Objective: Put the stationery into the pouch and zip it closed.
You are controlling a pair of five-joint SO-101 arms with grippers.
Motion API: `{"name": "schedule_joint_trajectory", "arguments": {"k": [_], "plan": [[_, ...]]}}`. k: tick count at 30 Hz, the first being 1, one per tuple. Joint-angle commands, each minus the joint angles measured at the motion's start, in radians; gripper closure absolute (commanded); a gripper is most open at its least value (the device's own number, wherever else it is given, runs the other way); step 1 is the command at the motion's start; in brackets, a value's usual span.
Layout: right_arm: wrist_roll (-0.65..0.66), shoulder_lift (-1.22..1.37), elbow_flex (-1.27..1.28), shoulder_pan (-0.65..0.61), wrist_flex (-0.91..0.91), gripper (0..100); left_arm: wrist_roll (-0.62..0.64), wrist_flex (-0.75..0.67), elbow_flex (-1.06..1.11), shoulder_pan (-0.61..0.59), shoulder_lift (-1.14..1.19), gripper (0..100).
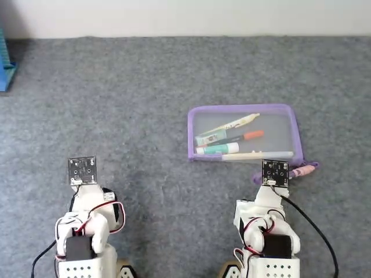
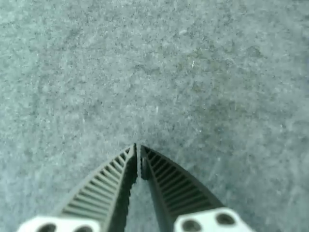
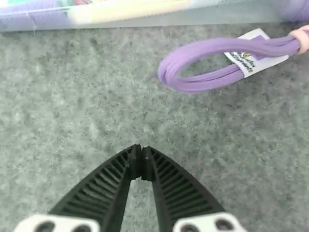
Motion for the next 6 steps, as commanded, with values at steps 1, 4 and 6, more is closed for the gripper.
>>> {"name": "schedule_joint_trajectory", "arguments": {"k": [1,4,6], "plan": [[-0.008,-0.012,0.012,-0.007,0.008,98.3,0.012,0.018,-0.018,0.002,-0.018,99],[-0.008,-0.012,0.012,-0.007,0.008,98.3,0.012,0.018,-0.018,0.002,-0.018,99],[-0.008,-0.012,0.012,-0.007,0.008,98.3,0.012,0.018,-0.018,0.002,-0.018,99]]}}
